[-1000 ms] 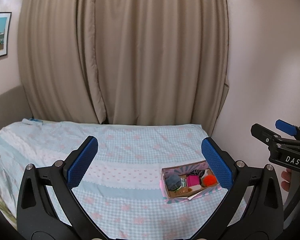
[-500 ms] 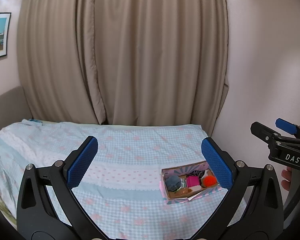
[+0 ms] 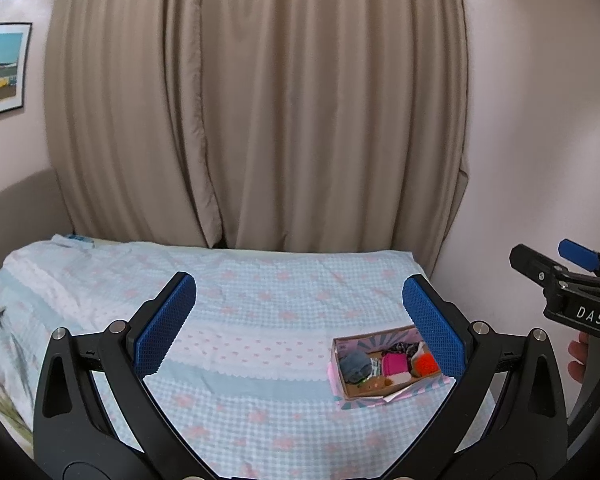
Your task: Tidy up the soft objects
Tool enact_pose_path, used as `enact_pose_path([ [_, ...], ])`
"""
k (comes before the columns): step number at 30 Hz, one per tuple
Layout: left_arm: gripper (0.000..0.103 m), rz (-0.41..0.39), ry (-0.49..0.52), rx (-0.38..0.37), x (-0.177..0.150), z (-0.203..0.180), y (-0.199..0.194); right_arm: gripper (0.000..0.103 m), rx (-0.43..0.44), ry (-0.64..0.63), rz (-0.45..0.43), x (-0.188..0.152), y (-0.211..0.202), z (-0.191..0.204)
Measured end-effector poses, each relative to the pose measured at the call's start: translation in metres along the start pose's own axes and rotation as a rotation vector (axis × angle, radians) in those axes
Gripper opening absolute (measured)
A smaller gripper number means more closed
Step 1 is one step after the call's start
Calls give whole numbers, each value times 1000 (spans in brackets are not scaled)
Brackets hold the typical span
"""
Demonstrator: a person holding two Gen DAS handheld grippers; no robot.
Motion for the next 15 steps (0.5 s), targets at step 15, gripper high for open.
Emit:
enact_pose_path([
  [15,103,-5,-19,-1,-6,19,9,102,-26,10,30,-6,7,11],
])
Point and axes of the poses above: each gripper's, at about its wrist camera, not at the fingertips, and y roughly the way its jaws point, z to its left, x to its top, the point moved 8 cm from there along y, roughly the way its jaws point, and after that the axes turned 11 degrees about y, right-handed, at the moved point
